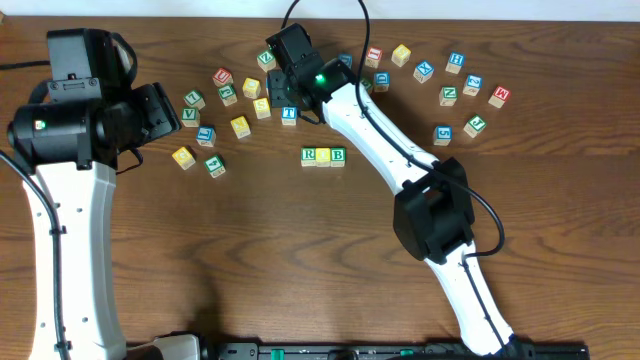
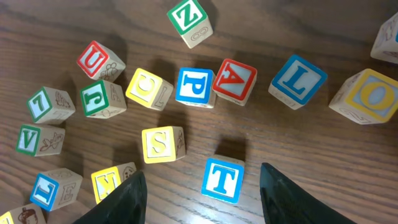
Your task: Spell out ROBOT
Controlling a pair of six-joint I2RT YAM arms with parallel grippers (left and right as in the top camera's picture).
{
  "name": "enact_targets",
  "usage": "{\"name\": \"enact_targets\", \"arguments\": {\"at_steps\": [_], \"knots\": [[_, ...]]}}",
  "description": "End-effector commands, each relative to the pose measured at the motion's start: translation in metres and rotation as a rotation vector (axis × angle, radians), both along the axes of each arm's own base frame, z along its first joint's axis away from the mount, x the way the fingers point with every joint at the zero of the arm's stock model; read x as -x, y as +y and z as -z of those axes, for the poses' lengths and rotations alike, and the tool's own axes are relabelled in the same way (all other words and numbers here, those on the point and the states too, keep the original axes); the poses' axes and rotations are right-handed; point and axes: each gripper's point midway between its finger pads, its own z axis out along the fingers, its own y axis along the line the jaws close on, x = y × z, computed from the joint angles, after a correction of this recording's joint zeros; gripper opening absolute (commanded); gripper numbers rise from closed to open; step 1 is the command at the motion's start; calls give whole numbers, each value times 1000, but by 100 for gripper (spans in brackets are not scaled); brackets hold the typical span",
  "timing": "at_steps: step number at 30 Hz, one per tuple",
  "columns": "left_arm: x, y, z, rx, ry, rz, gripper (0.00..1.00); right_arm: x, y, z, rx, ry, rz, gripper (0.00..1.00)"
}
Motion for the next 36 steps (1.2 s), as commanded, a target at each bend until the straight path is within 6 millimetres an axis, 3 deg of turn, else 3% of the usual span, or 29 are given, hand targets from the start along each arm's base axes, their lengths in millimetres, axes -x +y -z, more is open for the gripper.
{"name": "enact_targets", "arguments": {"at_steps": [1,17,27,36], "knots": [[0,2,1,3,3,-12,68,-2,2,18,17,13,21,53],[0,2,1,3,4,-11,69,2,3,27,53,8,29,53],[0,2,1,3,4,-12,68,2,4,44,67,26,27,53],[0,2,1,3,3,-12,68,1,4,44,64,22,27,52]]}}
